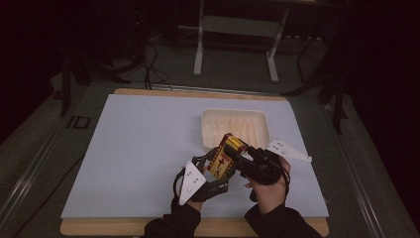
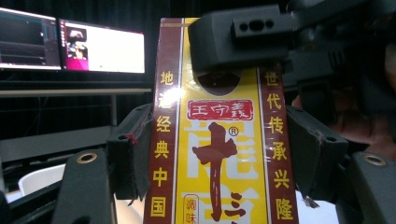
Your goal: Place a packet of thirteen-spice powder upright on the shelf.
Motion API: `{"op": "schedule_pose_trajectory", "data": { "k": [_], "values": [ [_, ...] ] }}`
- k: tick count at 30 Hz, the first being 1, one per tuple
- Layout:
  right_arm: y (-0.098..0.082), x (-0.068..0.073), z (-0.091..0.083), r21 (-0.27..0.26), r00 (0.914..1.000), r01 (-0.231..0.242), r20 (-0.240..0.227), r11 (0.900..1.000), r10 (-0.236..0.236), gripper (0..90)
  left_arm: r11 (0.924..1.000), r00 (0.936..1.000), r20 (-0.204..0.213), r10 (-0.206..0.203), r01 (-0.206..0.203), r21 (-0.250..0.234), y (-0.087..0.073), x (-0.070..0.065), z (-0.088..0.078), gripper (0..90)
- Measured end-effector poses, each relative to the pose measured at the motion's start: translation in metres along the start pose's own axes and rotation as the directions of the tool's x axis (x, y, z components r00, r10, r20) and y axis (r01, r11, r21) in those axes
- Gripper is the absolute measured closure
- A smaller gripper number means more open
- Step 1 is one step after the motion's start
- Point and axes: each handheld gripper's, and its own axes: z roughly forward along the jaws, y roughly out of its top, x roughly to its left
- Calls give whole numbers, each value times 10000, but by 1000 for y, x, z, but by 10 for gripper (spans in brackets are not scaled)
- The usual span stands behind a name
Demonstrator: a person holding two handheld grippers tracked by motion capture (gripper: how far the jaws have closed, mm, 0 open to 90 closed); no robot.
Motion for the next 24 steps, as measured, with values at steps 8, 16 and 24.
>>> {"op": "schedule_pose_trajectory", "data": {
  "k": [8,16,24],
  "values": [
    [0,-1,2,70,9994,-307,-179,9995,309,613,10000,10000,-19,-27,27,-75,-4,-1,0,325],
    [2,3,3,133,9998,-189,50,9997,188,678,9995,9996,-71,-275,274,-170,-4,1,0,322],
    [6,6,7,254,9998,90,159,9996,-94,680,9994,9997,-117,-234,237,253,0,4,2,291]
  ]
}}
